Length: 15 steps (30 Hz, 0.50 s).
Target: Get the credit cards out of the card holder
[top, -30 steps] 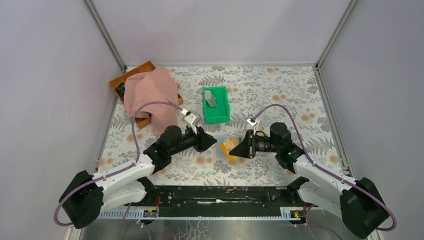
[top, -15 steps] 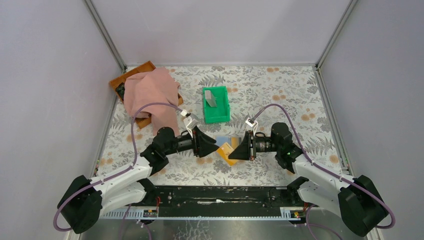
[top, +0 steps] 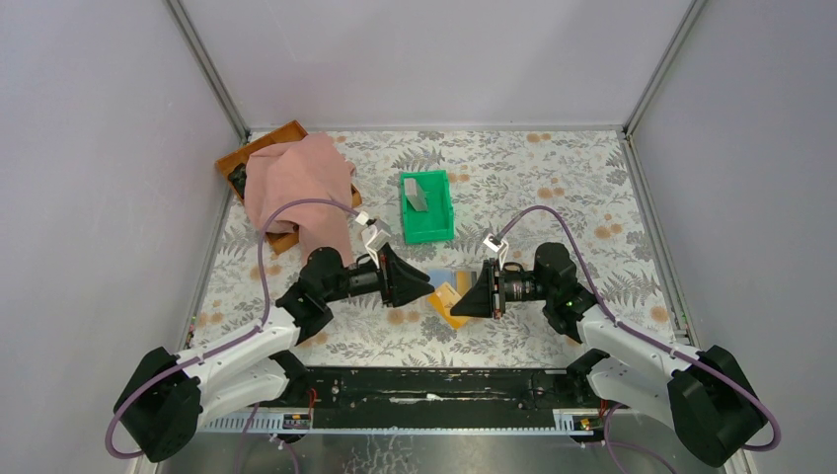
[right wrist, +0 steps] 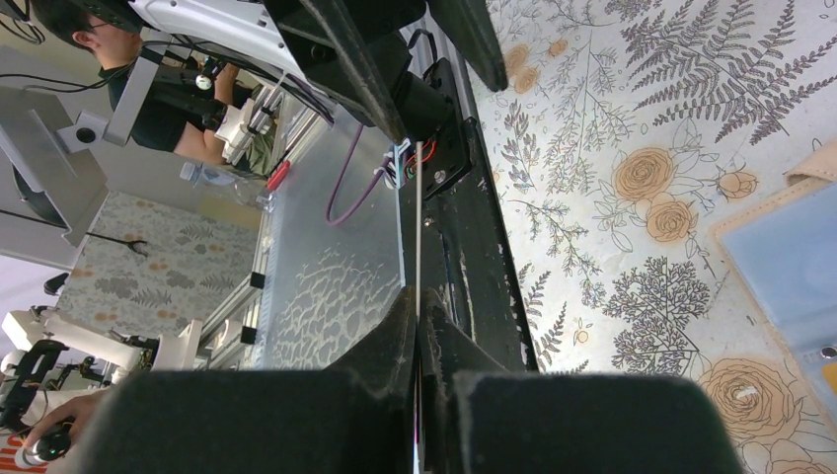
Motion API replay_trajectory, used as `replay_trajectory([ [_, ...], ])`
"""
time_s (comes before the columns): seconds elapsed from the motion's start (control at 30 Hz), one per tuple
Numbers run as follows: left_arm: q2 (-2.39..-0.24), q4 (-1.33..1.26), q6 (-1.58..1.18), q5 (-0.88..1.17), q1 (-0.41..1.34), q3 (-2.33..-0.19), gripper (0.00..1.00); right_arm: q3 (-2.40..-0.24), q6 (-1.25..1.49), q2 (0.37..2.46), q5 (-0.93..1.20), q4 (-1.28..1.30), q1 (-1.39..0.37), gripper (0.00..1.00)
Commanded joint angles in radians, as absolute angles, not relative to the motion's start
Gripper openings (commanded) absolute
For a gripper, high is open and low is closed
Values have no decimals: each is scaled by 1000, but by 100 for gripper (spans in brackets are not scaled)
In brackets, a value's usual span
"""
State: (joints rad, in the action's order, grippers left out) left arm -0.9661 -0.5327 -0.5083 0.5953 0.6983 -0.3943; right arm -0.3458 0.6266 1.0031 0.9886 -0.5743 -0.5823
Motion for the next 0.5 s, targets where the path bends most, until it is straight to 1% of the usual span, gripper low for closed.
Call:
replay_trajectory([
  [0.0,-970,-616,-542,686,690,-431,42,-356,623,1004,1004,-621,-591,0],
  [0.2,-993,-688,-599,765,690,-408,41,-361,618,996,1005,-621,-589,0],
  [0.27,-1000,-743,-630,787,690,-389,38,-363,618,1000,1005,-621,-590,0],
  [0.37,-1010,-757,-641,797,692,-379,33,-364,617,1007,1006,-621,-589,0],
  [0.47,-1030,-746,-636,808,695,-385,32,-362,617,1006,1004,-621,-590,0],
])
